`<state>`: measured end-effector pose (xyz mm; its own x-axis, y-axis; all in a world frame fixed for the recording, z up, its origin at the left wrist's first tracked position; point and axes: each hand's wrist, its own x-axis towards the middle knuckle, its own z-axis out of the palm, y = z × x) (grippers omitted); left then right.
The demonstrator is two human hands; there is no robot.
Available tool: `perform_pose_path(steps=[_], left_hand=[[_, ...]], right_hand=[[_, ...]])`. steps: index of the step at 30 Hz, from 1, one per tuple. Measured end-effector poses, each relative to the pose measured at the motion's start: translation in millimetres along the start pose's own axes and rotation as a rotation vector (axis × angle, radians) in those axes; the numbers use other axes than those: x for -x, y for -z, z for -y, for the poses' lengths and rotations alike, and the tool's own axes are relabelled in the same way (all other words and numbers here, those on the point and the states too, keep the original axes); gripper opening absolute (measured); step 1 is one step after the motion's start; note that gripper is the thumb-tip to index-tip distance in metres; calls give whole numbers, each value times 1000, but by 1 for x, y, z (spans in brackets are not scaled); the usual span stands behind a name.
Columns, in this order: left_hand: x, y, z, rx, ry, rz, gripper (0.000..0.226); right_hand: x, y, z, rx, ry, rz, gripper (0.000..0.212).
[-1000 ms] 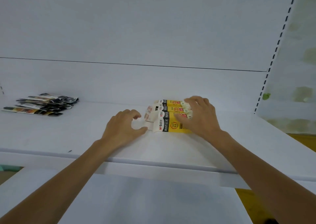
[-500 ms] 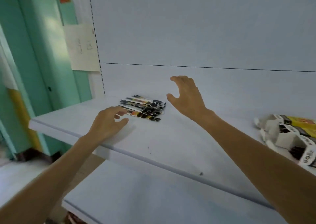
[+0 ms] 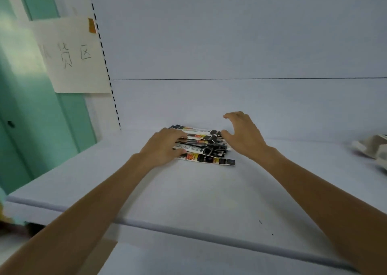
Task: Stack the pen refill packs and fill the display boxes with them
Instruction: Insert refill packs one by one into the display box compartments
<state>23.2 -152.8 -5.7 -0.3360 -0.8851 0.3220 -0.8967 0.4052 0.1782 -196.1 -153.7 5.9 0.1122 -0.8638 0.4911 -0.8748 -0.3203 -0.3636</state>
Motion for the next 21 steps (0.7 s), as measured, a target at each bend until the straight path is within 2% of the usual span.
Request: perform_pose_path(steps=[4,8,11,16,19,21], left_hand=[[-15,-14,0,-57,-40,-42,35],[-13,-19,4,-23,-80,-117,23],[-10,-21,11,17,-72,-110,17],[-14,-18,11,-11,-97,-118,31],[-16,-19,11,-87,-125,-141,27],[-15,-20,11,-50,-130,-151,26]], right_hand=[[11,-15,-2,-96,-81,-100,41],[14,-21,-4,-31,-37,-141,38],[17,-20,-4,-45,-13,-179,35],[23,-18,-4,-80,-1,-198,33],[23,-15,-5,-83,-6,-212,32],[25,-15,-5,-87,-3,-212,30]])
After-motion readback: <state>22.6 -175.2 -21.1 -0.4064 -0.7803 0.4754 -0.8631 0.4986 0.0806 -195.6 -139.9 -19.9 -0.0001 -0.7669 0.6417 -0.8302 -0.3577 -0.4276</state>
